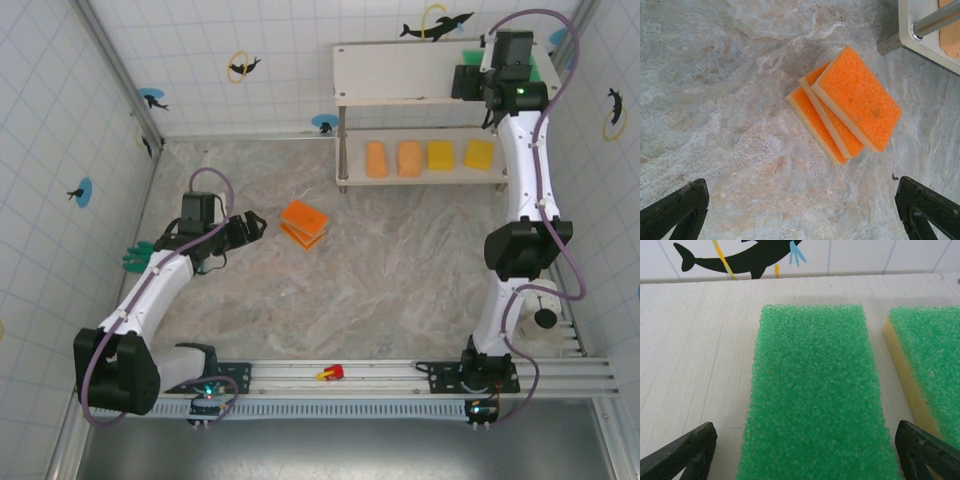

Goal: Place and organize the cleaning sponges onto the shelf

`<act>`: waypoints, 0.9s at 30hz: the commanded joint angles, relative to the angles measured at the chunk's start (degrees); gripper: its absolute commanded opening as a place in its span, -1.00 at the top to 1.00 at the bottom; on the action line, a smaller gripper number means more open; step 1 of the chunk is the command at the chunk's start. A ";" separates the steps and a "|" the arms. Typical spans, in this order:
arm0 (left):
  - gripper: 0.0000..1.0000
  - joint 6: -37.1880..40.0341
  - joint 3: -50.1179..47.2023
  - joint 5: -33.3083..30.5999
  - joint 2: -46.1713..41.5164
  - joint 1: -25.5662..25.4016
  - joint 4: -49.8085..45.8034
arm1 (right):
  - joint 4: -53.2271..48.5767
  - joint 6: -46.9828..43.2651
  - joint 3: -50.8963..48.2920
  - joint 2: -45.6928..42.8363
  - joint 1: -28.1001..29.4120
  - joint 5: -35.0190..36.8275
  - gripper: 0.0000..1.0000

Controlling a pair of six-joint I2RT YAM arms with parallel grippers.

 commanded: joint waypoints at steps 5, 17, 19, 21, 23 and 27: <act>-0.95 0.68 -1.08 0.60 -0.24 0.36 1.12 | -0.94 -0.52 1.56 -1.49 0.35 0.59 -0.92; -0.95 0.66 -1.13 0.67 -0.51 0.40 1.23 | -1.83 -0.70 1.48 -6.26 0.24 -0.92 -0.99; -0.95 0.66 -1.10 0.72 -0.46 0.44 1.30 | -1.87 -0.39 1.38 -7.44 0.17 -1.78 -0.95; -0.95 0.66 -1.05 0.91 -0.42 0.40 1.36 | -1.85 -0.04 1.20 -8.79 0.15 -2.48 -0.95; -0.95 0.66 -1.01 1.01 -0.25 0.40 1.45 | -2.10 0.17 1.22 -9.92 0.23 -2.81 -0.95; -0.95 0.66 -0.78 1.15 -0.07 0.44 1.66 | -3.21 0.18 0.32 -12.89 0.26 -4.81 -0.95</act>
